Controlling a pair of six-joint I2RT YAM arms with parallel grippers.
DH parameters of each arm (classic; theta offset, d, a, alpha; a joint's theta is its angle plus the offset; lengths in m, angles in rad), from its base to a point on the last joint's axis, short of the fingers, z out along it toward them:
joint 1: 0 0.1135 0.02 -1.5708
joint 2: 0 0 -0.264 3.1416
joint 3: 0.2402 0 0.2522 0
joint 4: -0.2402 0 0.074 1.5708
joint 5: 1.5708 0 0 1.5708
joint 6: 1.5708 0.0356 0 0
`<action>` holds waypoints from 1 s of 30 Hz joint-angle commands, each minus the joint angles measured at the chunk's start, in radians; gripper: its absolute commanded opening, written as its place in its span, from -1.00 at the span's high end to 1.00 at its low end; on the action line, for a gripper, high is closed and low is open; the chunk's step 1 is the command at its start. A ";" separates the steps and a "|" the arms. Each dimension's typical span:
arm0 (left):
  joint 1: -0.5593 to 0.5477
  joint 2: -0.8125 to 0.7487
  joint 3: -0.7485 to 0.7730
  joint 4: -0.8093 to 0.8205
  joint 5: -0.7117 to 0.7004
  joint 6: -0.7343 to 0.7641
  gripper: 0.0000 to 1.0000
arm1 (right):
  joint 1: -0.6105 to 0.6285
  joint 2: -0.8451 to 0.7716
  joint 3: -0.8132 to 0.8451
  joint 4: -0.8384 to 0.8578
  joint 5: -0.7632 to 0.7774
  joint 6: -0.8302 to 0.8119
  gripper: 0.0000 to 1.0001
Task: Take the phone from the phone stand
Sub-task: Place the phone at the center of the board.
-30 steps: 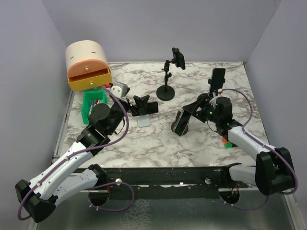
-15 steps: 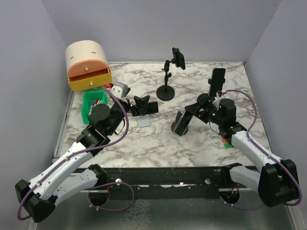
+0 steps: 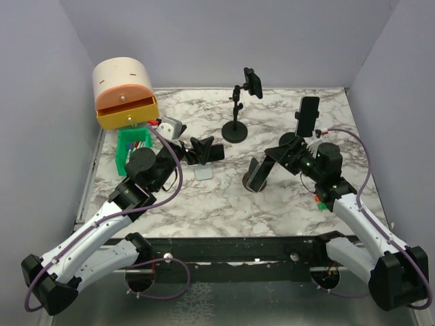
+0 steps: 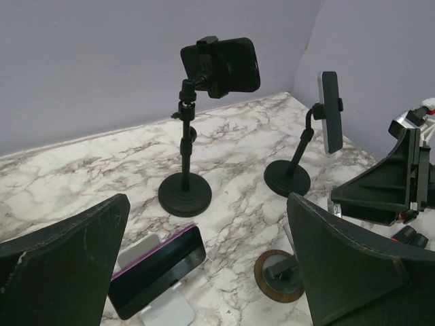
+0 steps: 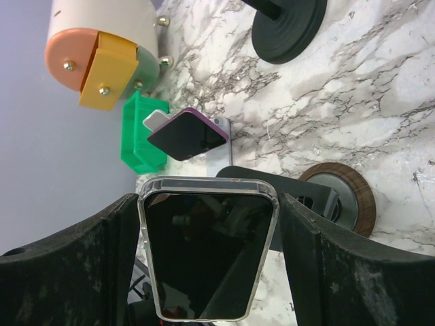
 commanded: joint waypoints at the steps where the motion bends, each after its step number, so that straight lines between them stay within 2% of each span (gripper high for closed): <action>1: -0.019 -0.014 -0.028 0.057 0.112 -0.016 -0.98 | -0.004 -0.047 0.033 0.008 -0.047 0.041 0.09; 3: -0.032 0.009 -0.019 0.061 0.162 -0.052 -0.98 | -0.004 -0.057 0.050 -0.006 -0.057 0.031 0.09; 6: -0.033 0.089 0.039 0.002 0.341 -0.127 -0.98 | -0.004 -0.074 0.089 -0.049 -0.060 -0.002 0.09; 9: -0.044 0.181 0.109 -0.078 0.461 -0.174 -0.98 | -0.004 -0.094 0.127 -0.086 -0.065 -0.040 0.09; 12: -0.085 0.250 0.165 -0.131 0.507 -0.188 -0.98 | -0.004 -0.111 0.162 -0.132 -0.068 -0.069 0.09; 19: -0.212 0.381 0.248 -0.230 0.462 -0.161 -0.98 | 0.004 -0.132 0.219 -0.209 -0.062 -0.108 0.10; 25: -0.285 0.467 0.318 -0.283 0.354 -0.154 -0.98 | 0.007 -0.140 0.249 -0.233 -0.049 -0.121 0.10; 30: -0.317 0.521 0.350 -0.302 0.238 -0.152 -0.80 | 0.009 -0.140 0.250 -0.226 -0.052 -0.114 0.10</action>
